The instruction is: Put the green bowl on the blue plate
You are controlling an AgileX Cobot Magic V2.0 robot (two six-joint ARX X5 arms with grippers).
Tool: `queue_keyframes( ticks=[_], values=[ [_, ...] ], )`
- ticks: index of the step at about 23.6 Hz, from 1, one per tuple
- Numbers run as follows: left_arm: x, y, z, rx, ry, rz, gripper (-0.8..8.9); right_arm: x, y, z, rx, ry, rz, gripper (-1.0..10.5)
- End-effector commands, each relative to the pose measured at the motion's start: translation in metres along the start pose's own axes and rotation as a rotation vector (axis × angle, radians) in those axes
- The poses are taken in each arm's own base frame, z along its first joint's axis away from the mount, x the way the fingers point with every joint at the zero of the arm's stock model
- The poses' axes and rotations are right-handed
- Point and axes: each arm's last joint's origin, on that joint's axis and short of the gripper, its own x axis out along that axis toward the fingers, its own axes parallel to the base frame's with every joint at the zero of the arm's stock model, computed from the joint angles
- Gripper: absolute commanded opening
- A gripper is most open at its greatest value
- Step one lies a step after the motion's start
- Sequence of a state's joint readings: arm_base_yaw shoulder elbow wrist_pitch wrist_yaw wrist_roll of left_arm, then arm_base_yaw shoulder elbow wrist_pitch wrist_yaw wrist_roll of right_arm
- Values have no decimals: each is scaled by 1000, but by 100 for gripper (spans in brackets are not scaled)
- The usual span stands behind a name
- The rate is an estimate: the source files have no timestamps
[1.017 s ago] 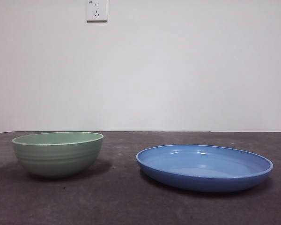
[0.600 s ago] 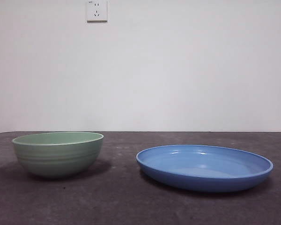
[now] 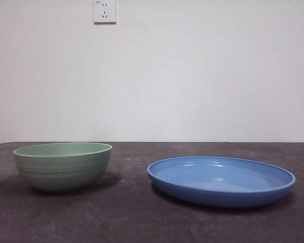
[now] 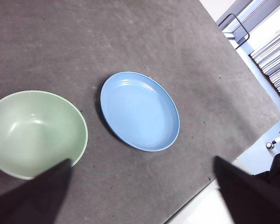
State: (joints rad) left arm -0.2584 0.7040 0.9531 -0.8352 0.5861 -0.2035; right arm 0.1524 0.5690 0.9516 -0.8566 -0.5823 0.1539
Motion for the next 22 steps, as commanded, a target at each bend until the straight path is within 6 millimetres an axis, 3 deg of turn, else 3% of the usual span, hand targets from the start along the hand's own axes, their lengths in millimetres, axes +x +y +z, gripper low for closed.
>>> queue_keyframes(
  ticks=[1,11,22],
  values=[
    [-3,-3,5,31,-24,5,604,-3,3,4,-21,-15,5,605],
    [11,15,6,-30,45,306,626,-3,3,4,-19,-16,7,605],
    [68,55,16,-99,250,462,624,-3,3,4,-17,-16,7,605]
  ],
)
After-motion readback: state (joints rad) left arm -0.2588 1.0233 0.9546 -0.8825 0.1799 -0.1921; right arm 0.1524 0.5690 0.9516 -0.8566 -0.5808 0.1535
